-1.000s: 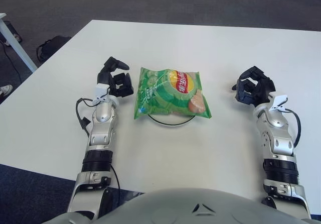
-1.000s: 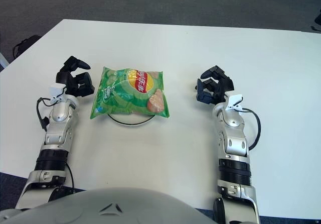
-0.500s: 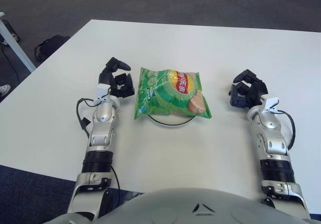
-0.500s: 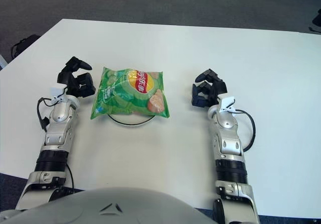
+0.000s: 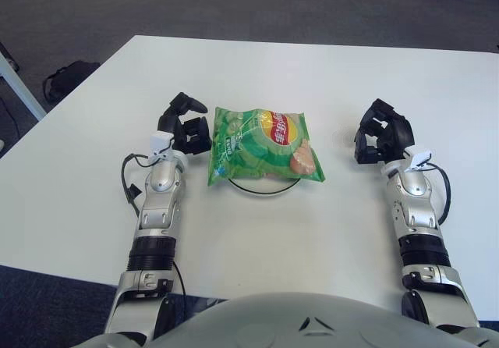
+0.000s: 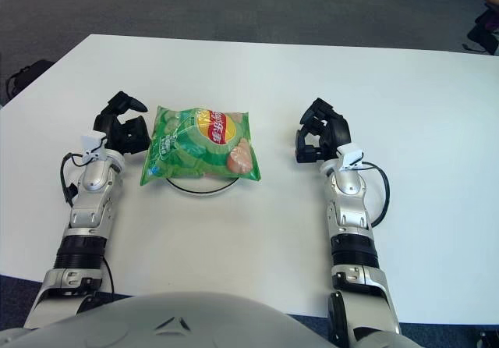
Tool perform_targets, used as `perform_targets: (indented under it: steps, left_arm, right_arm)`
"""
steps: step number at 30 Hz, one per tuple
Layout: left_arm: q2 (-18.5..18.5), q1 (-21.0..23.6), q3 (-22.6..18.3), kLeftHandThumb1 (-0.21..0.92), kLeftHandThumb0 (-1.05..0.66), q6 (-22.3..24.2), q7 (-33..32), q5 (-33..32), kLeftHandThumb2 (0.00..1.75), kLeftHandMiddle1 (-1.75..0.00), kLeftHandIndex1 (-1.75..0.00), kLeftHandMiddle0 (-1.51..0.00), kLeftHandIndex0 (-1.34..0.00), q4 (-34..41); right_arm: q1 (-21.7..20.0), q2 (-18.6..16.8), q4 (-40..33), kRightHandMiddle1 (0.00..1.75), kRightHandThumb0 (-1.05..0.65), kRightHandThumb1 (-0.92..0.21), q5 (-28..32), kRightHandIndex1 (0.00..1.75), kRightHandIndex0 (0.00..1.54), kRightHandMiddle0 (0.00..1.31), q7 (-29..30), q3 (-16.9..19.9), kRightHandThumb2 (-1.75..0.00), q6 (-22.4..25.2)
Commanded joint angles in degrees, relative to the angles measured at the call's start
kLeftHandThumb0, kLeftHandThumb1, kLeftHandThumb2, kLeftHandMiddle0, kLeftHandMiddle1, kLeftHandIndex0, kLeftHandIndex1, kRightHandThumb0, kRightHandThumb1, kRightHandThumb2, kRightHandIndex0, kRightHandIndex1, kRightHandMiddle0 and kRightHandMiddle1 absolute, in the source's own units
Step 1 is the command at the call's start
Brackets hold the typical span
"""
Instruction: Put the snack into the plate.
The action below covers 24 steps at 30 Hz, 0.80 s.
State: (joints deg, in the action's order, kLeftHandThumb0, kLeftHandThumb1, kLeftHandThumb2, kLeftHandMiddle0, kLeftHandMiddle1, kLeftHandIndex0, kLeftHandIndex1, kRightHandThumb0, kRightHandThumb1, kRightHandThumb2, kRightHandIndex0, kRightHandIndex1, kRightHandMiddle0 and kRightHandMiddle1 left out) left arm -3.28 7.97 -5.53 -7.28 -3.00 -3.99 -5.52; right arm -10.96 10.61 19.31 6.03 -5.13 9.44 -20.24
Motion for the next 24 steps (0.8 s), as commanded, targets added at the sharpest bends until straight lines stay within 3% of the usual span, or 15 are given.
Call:
perform_targets:
  steps: [1,10,24]
  left_arm:
    - [1.17,-4.68,0.12,0.38,-0.46,0.89,0.33,-0.07,1.24,-1.75,-1.75,-1.25,-0.56,-2.48]
    - [0.39,-4.91,0.90,0.39,-0.45,1.60,0.46,1.45,1.23,-1.75,-1.75,-1.27,-0.55,-2.52]
    - [0.30,-4.58,0.92,0.39,-0.45,-0.16,0.87,1.58,1.22,-1.75,-1.75,-1.29,-0.55,-4.42]
  right_arm:
    - [6.46,-4.17,6.97,1.74,-0.01,0.06,1.25,1.74,0.87,0.70,-0.50,-0.12,-1.75,-2.04]
    - [6.06,-4.90,7.59,1.75,-0.01,0.07,2.77,1.73,0.88,0.70,-0.61,0.60,-1.75,-0.80]
    - [5.24,-5.21,9.51,1.75,-0.01,0.06,3.97,1.75,0.87,0.70,-1.99,1.23,-1.75,-3.08]
